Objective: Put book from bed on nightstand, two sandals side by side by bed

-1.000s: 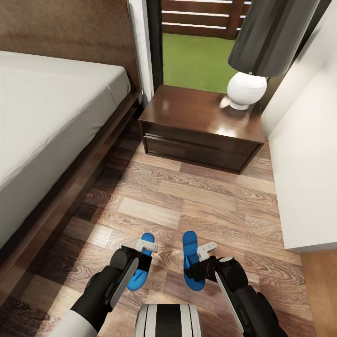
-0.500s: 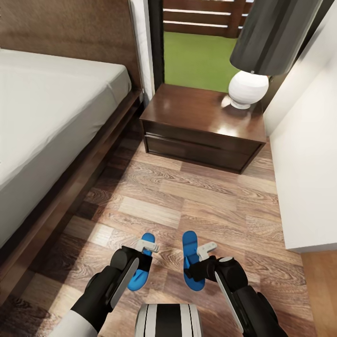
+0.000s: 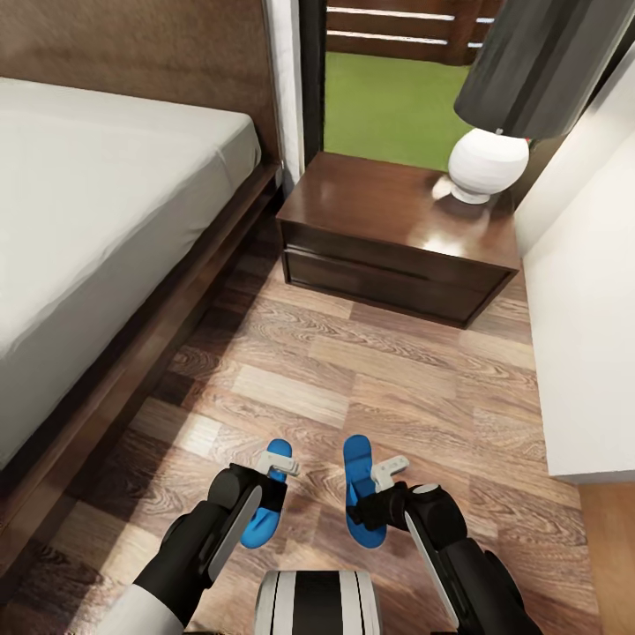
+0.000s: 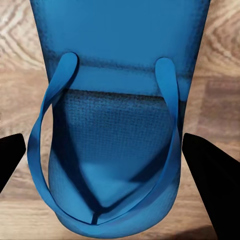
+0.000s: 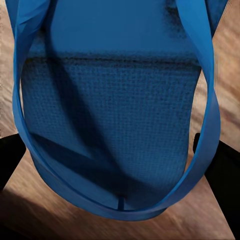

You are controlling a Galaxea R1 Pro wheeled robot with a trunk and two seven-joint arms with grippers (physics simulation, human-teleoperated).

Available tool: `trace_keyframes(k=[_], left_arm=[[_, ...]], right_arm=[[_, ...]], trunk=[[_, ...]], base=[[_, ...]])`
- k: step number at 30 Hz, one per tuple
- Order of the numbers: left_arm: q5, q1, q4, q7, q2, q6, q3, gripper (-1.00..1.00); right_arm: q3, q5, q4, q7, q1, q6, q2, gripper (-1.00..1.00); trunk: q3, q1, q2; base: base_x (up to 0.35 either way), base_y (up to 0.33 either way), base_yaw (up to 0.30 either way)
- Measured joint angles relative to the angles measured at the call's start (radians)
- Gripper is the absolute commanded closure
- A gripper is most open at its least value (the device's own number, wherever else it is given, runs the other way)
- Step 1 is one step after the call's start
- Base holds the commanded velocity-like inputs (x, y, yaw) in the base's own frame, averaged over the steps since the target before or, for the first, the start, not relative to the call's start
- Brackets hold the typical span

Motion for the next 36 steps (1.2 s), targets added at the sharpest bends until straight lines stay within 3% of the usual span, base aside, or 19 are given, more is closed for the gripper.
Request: trace_keyframes(k=[36], left_arm=[[0.000,0.000,-0.002,0.000,0.000,0.000,0.000,1.00]], right_arm=[[0.001,0.000,-0.005,0.000,0.000,0.000,0.000,1.00]], trunk=[[-0.039,0.000,0.000]], base=[[0.000,0.000,0.109]])
